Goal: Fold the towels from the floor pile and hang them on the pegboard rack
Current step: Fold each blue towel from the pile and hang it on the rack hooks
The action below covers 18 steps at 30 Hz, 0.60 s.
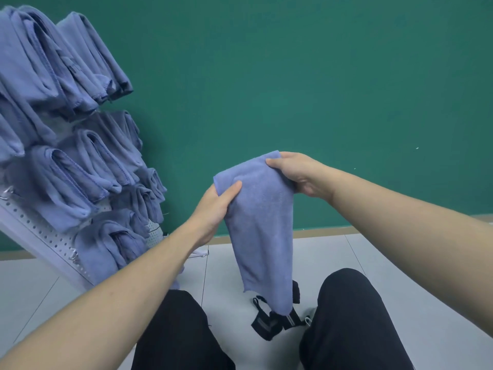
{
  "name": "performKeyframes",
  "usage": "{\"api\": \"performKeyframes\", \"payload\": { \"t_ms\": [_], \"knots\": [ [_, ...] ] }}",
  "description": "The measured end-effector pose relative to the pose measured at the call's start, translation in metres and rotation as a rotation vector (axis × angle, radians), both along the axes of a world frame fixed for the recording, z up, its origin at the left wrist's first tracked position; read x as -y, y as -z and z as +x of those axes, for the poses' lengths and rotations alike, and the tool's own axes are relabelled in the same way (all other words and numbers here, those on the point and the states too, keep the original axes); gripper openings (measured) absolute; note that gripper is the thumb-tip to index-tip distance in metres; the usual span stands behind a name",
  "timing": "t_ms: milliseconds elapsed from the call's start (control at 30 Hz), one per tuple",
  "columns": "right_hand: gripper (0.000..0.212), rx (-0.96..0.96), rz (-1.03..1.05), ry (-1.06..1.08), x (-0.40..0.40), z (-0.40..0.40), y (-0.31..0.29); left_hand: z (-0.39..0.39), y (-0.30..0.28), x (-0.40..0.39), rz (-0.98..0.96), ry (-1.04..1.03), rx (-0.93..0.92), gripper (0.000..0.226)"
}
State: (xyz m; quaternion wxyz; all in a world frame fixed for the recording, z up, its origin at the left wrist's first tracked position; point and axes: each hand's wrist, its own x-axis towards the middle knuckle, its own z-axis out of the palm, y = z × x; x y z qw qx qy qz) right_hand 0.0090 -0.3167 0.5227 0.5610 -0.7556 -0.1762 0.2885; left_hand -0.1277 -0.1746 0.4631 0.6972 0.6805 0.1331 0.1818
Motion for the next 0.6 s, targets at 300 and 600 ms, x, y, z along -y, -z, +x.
{"api": "performKeyframes", "payload": {
  "t_ms": [300, 600],
  "knots": [
    [0.046, -0.237, -0.146, -0.362, 0.019, -0.002, 0.019, 0.013, -0.011, 0.010, -0.139, -0.153, 0.004, 0.014],
    [0.025, 0.084, -0.109, -0.174, 0.018, -0.009, 0.031, 0.010, -0.004, -0.015, 0.043, -0.312, -0.210, 0.017]
  ]
}}
